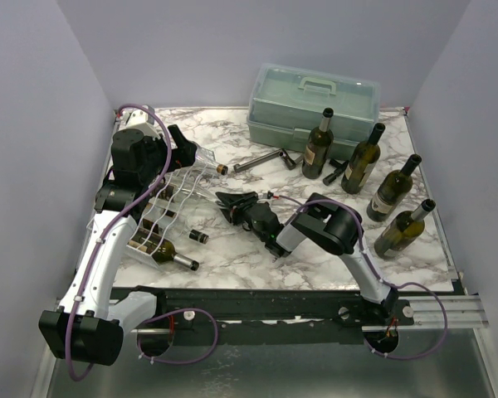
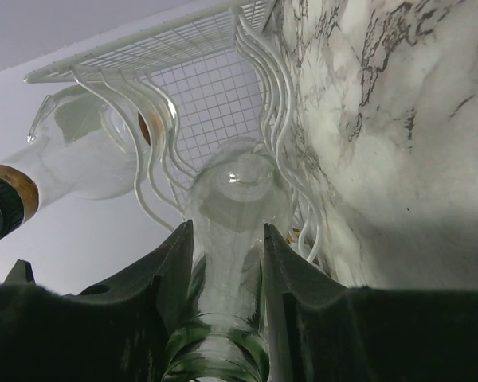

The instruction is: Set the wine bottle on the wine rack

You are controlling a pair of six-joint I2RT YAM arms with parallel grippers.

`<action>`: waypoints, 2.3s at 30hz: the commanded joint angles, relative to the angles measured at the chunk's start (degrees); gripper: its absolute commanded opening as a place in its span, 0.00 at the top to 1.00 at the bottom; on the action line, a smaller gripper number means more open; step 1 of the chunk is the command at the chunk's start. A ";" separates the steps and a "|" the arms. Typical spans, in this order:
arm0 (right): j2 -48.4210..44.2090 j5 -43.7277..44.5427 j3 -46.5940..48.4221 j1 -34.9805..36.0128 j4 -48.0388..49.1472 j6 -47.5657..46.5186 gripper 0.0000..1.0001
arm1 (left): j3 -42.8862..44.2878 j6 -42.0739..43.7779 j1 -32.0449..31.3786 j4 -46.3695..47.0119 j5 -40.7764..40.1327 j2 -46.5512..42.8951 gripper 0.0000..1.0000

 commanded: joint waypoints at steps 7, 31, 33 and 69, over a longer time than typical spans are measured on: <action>1.86 -1.07 6.69 2.41 15.01 18.70 1.00 | -0.62 -0.30 0.39 0.98 1.03 -0.72 0.01; 3.29 -2.25 7.35 2.69 12.23 17.03 0.92 | -0.62 -0.39 0.38 1.05 1.30 -0.43 0.02; 2.86 -2.43 6.91 2.76 11.30 16.63 0.88 | -0.62 -0.39 0.39 1.00 1.30 -0.44 0.01; -8.89 -12.22 -4.61 3.27 -16.57 8.53 0.07 | -0.71 -0.48 0.35 1.07 1.47 -0.26 0.01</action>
